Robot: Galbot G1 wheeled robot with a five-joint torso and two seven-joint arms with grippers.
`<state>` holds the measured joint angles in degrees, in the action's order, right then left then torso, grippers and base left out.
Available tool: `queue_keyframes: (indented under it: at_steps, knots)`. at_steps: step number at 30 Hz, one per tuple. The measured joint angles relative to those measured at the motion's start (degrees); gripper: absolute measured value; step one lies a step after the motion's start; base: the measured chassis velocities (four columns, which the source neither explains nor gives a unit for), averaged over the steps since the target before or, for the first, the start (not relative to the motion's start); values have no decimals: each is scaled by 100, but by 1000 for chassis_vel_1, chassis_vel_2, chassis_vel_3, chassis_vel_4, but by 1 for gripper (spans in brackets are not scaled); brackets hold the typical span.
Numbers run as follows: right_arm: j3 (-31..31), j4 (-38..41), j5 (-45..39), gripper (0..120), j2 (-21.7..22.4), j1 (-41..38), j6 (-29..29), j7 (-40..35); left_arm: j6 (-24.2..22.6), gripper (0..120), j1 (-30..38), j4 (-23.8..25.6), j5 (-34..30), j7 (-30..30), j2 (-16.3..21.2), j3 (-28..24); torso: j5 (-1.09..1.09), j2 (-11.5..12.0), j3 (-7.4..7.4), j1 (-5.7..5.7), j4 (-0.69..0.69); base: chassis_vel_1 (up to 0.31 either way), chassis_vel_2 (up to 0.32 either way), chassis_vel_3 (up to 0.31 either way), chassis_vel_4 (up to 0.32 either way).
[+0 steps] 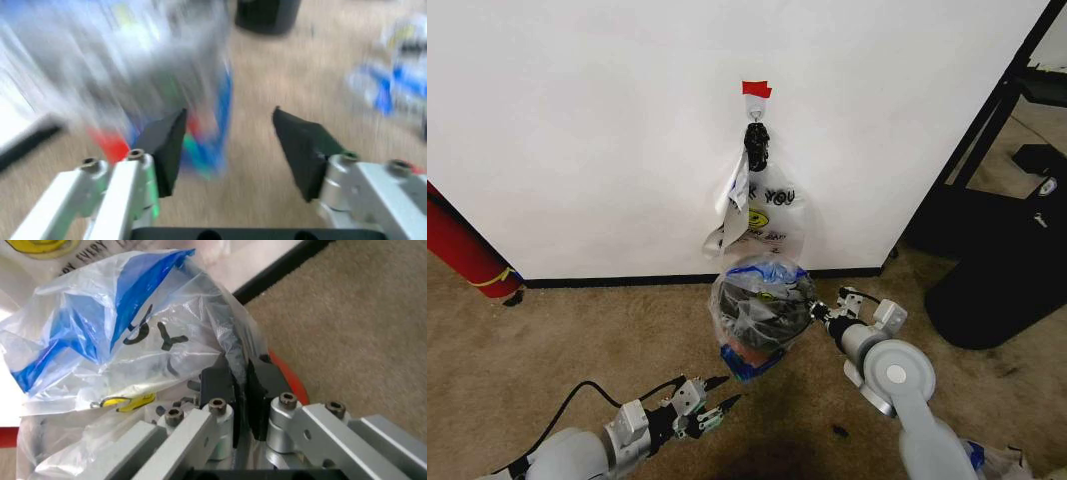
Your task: Pick up the garbage bag from the wall and place it over the trash bin.
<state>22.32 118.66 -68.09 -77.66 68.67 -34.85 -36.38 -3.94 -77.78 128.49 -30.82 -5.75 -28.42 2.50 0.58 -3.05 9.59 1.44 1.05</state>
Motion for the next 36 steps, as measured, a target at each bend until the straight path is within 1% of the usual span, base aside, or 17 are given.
queue_keyframes:
  at_steps: [3, 4, 6, 8, 10, 11, 13, 16, 17, 18, 21, 24, 25, 28, 29, 32, 36]
  knots:
    - [-64, 87, 35, 1, -49, 147, 0, 24, 121, 73, 226, 292, -273, 134, 2, 202, -1, 0, 0, 0, 0, 0, 0, 0, 0]
    - [-64, 87, 35, 1, -49, 147, 0, 24, 121, 73, 226, 292, -273, 134, 2, 202, -1, 0, 0, 0, 0, 0, 0, 0, 0]
    - [-157, 125, 84, 1, -102, 195, -10, 41, 128, 83, 442, 387, -343, 229, -21, 216, -1, 0, 0, 0, -1, 0, 0, 0, 0]
    - [-288, 128, 153, 1, -156, 205, -18, 49, 23, 90, 647, 461, -320, 334, -52, 196, 0, 0, 0, 0, -2, 0, 0, 0, 0]
    - [-380, 142, 253, 1, -228, 247, -29, 75, -153, 97, 990, 440, -250, 410, -92, 10, -1, 0, 0, 0, -4, 0, 0, 0, 0]
    - [-380, 142, 253, 1, -228, 247, -29, 75, -153, 97, 990, 440, -250, 410, -92, 10, -1, 0, 0, 0, -4, 0, 0, 0, 0]
    - [-428, 176, 358, 1, -285, 299, -39, 89, -253, 100, 1514, 284, -205, 440, -140, -325, 0, 0, 0, 0, -2, 0, 0, 0, 0]
    - [-466, 237, 469, 1, -293, 346, -49, 95, -366, 100, 2162, 39, -333, 470, -252, -779, 0, 0, 0, 0, 0, 0, 0, 0, 0]
    - [-466, 237, 469, 1, -293, 346, -49, 95, -366, 100, 2162, 39, -333, 470, -252, -779, 0, 0, 0, 0, 0, 0, 0, 0, 0]
    - [-470, 255, 481, 1, -293, 352, -53, 95, -414, 100, 2321, -33, -417, 505, -294, -912, 0, 0, 0, 0, 0, 0, 0, 0, 0]
    - [-464, 280, 490, 1, -295, 348, -57, 84, -488, 97, 2826, -280, -972, 564, -443, -1439, 0, 0, 0, 0, -1, 0, 0, 0, 0]
    - [-462, 263, 507, 1, -313, 348, -57, 61, -474, 87, 3155, -486, -1278, 562, -559, -1828, -1, 0, 0, 0, -2, 0, 0, 0, 0]
    - [-462, 263, 507, 1, -313, 348, -57, 61, -474, 87, 3155, -486, -1278, 562, -559, -1828, -1, 0, 0, 0, -2, 0, 0, 0, 0]
    - [-464, 231, 513, 1, -347, 348, -57, 53, -462, 74, 3524, -749, -1288, 571, -701, -2227, -1, 0, 0, 0, -2, 0, 0, 0, 0]
    - [-467, 220, 514, 1, -352, 347, -57, 48, -455, 72, 3641, -852, -1184, 574, -750, -2359, -1, 0, 0, 0, -2, 0, 0, 0, 0]
    - [-470, 214, 514, 1, -360, 342, -58, 45, -429, 73, 3804, -1036, -967, 584, -835, -2532, -1, 0, 0, 0, -1, 0, 0, 0, 0]
    - [-461, 216, 506, 1, -358, 338, -63, 43, -388, 77, 4020, -1390, -635, 635, -1054, -2738, 0, 0, 1, 0, -2, 0, 0, 0, 0]
